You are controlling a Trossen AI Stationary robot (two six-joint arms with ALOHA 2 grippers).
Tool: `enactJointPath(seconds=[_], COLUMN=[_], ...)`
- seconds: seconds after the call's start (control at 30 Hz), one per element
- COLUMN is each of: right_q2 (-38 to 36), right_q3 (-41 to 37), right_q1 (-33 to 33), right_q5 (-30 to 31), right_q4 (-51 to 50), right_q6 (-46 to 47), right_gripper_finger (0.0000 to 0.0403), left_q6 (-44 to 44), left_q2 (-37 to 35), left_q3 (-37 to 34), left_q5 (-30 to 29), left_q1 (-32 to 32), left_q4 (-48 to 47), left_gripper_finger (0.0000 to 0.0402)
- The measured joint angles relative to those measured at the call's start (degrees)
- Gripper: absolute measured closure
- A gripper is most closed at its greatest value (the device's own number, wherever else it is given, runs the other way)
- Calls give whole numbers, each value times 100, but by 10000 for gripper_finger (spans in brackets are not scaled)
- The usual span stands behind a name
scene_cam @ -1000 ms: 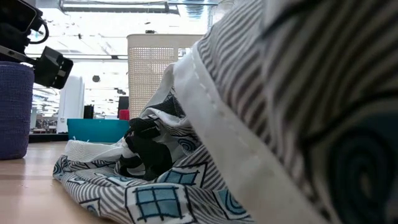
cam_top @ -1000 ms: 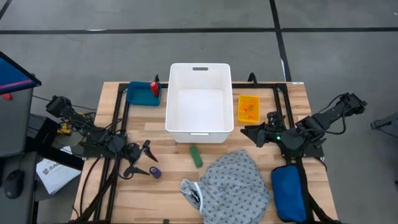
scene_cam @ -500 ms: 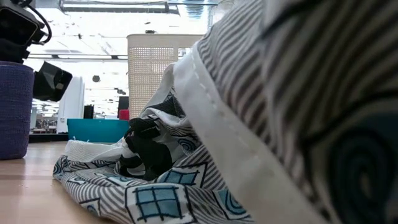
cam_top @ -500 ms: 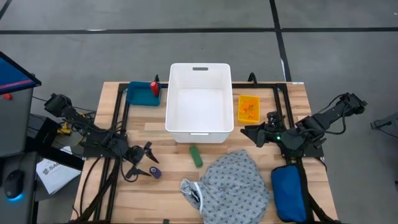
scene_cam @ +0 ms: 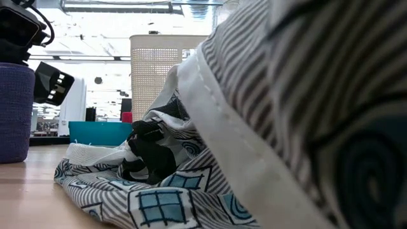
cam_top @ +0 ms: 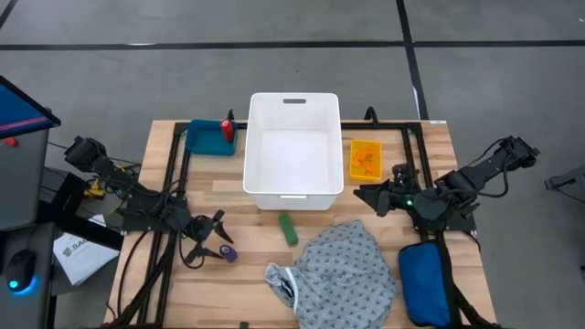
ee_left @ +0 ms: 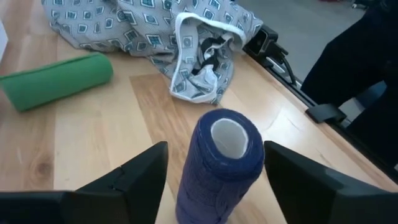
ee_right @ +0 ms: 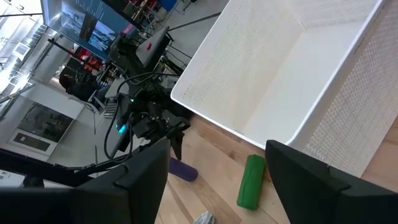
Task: Pick & place medical supplies in basket/bin
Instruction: Put the blue bandage into the blue bin
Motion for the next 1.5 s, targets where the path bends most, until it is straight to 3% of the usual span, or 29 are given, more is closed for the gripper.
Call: enactJointPath(seconds=[0.53,1.07,1.27,1.5], right_q2=[0,0,-4,-44], right_q3=[0,0,0,2], right_q1=[0,0,0,4], right_q5=[0,-20,-24,-50], right_q4=[-2,15,76,138], right_q6=[-2,-63,-214,-367], right_gripper_finger=[143,143,143,143], left_q6=[-63,-194,-15,576], left_q2=[-7,-8,-7,-7], left_q3=[0,14,516,1394], left_q5=[-64,-527,-684,-1281], left_q1=[0,0,2,4], left_q4=[150,1047,1045,1041], left_gripper_finger=[228,251,252,252])
